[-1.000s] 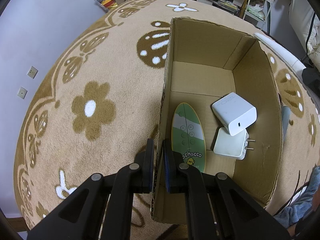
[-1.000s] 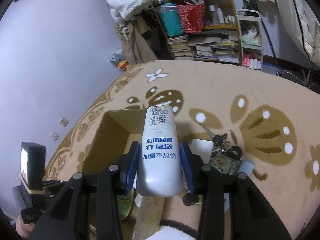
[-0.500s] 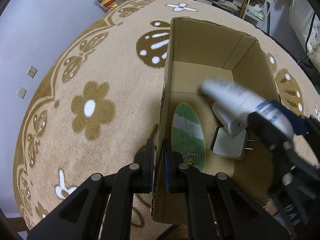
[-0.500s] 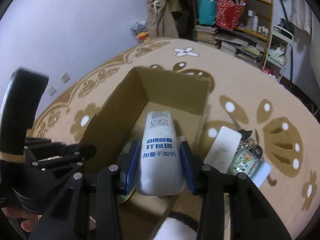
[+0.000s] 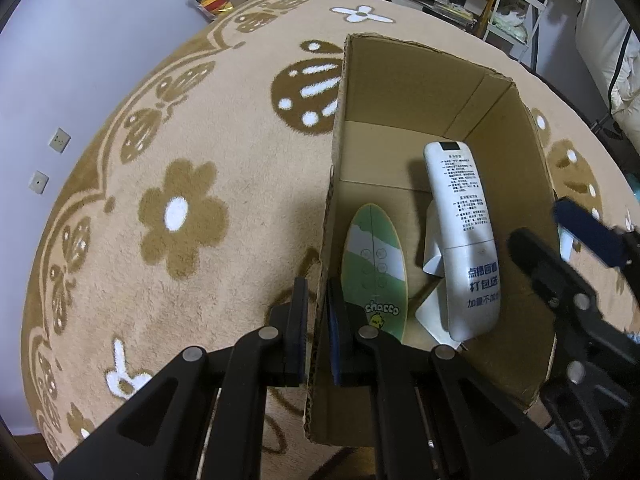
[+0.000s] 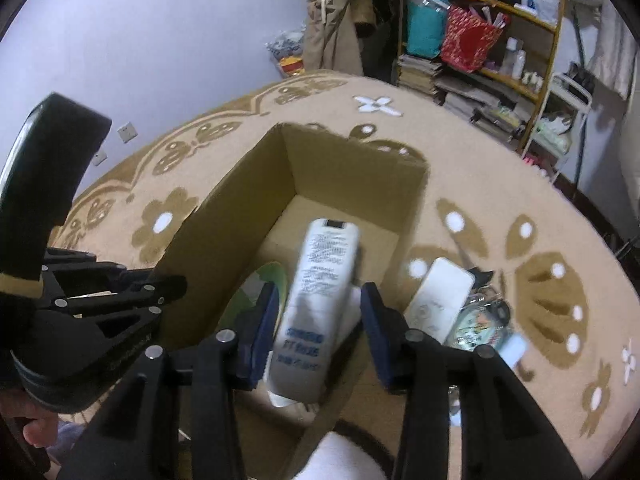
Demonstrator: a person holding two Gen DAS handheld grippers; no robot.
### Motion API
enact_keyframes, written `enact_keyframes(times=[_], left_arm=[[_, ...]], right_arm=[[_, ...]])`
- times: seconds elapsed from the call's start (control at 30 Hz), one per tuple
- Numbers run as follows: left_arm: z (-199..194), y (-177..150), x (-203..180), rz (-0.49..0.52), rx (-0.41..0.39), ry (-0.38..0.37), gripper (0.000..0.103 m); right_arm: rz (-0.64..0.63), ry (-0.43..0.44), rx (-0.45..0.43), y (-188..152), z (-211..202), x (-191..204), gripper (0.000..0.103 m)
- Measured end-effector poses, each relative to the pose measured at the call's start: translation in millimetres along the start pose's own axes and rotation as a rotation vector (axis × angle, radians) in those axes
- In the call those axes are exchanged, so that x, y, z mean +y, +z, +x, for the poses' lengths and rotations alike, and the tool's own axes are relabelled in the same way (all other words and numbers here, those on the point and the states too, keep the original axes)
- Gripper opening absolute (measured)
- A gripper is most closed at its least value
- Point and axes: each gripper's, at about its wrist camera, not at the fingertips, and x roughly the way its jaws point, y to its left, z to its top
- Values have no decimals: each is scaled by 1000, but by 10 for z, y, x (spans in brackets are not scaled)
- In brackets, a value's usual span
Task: Organize rigid objects
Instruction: 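Lower the white remote upright into the box and open the right gripper, then move the right gripper back over the blue-grey power bank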
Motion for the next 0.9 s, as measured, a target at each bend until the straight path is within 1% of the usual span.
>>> enact_keyframes(times=[0.03,0.07,0.1,0.2,0.23,0.3,0.53,0.63,0.67,0.77,0.83,0.9], left_arm=[[-2,1,1,1,-1,1,9],[-3,1,0,2,-1,2,9],[-3,1,-1,3,-2,3,9],[-9,-8,3,-1,-5,2,10],[-13,-11,9,-3,-5,-3,10],[-24,-14,13,-3,-10,1,10],[-27,-21,2,0,-9,2,9],[-27,-21,-1,1,-9,3,9],[-26,-21,-3,2,-9,3,9],[-25,-21,-11,4,-10,6,9],[-26,-22,-15,6,-10,8,9],[-27,-22,-15,7,-10,9,9]], right_arm=[[3,-5,-7,5,-27,-14,59],[8,-6,-14,21,-46,-27,65],[20,-1,-23,33,-85,-53,72],[37,-6,-49,88,-179,-108,79],[41,-12,-55,100,-200,-126,86],[58,-25,-66,104,-237,-186,93],[136,-64,-52,48,-293,-549,94],[165,-114,-47,6,-294,-703,98],[172,-144,-42,-16,-285,-767,99],[201,-212,-32,-88,-266,-925,99],[228,-234,-17,-133,-234,-1018,100],[255,-238,0,-182,-189,-1120,100]])
